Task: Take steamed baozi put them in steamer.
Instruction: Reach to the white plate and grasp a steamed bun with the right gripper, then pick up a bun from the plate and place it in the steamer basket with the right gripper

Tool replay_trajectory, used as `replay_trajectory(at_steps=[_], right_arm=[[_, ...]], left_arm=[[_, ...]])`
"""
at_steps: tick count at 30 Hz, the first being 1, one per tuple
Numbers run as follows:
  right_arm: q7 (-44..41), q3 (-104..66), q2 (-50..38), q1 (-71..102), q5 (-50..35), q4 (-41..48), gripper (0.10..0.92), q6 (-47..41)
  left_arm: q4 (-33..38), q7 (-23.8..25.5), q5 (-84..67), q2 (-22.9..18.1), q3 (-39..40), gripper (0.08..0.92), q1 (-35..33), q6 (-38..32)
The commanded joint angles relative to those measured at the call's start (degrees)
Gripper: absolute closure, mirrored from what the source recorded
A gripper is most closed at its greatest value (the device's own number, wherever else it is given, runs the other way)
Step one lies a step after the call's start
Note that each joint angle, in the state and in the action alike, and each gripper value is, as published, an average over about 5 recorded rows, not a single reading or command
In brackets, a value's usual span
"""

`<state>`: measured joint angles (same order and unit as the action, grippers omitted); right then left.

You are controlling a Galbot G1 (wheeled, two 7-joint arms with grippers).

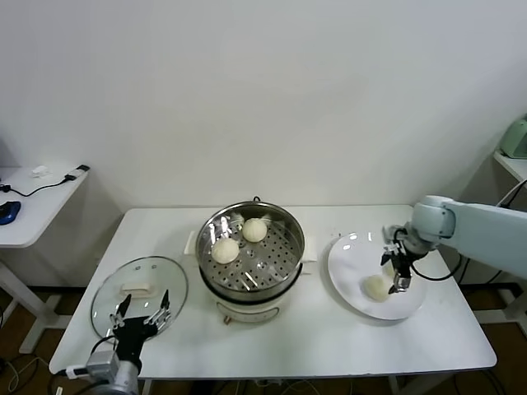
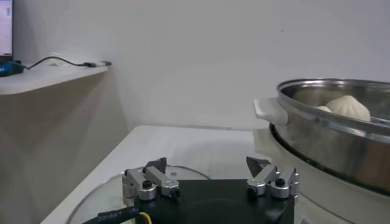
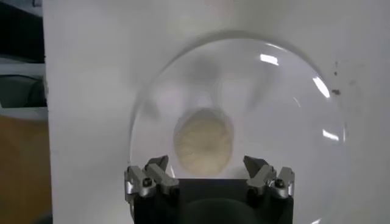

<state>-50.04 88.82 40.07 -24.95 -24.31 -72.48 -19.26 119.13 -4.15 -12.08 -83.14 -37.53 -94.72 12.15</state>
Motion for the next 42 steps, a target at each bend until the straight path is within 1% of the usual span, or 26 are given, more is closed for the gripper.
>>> replay_trajectory(at_steps=[1,8,11,14,16,22,27,30,32,37,42], right_arm=[[0.7,-7.5,3.0,9.9,2.9,6.0,0.203,-0.2],[0.7,-8.2,3.8,10.6,3.6,6.4,0.208,-0.3],[0.3,-7.7,3.6,9.5,4.0,5.7,0.259,-0.5],[-0.6,-5.6,2.8,6.0,3.9,4.2,0.331,-0.4],[-1.2,-3.5,2.2,2.6,3.3,2.8,0.354,-0.2],[-4.0,2.6,2.6,-11.3,-0.5,-1.4,0.363,1.1],[-8.3,10.4,9.6,-28.2,-4.7,-2.9,0.364,5.8],[-10.4,9.9,15.5,-35.8,-6.1,-4.3,0.364,10.2],[-11.4,7.4,19.5,-38.6,-6.2,-5.6,0.364,14.9],[-11.9,0.4,28.9,-38.8,-5.6,-11.0,0.364,24.6],[-11.4,-2.3,35.2,-33.3,1.9,-15.2,0.364,30.9]], left_arm=[[-0.1,0.0,-0.1,0.0,0.0,0.177,0.0,0.0],[-0.1,-0.1,-0.2,-0.1,-0.1,0.177,-0.1,0.1],[-0.1,-0.1,-0.2,-0.1,0.0,0.177,-0.1,0.1],[0.1,-0.1,-0.2,-0.1,-0.1,0.177,-0.2,0.1],[0.3,-0.1,-0.1,-0.1,0.0,0.177,-0.4,0.1],[0.9,-0.1,0.2,-0.3,0.4,0.177,-0.8,0.1],[1.2,0.0,0.4,-0.2,1.0,0.177,-0.8,0.2],[1.5,0.0,0.5,0.0,1.2,0.177,-0.8,0.3],[1.7,0.0,0.5,0.1,1.2,0.177,-0.8,0.3],[2.0,0.0,0.4,0.2,1.3,0.177,-0.8,0.3],[2.5,0.0,0.3,0.2,1.3,0.177,-0.9,0.4]])
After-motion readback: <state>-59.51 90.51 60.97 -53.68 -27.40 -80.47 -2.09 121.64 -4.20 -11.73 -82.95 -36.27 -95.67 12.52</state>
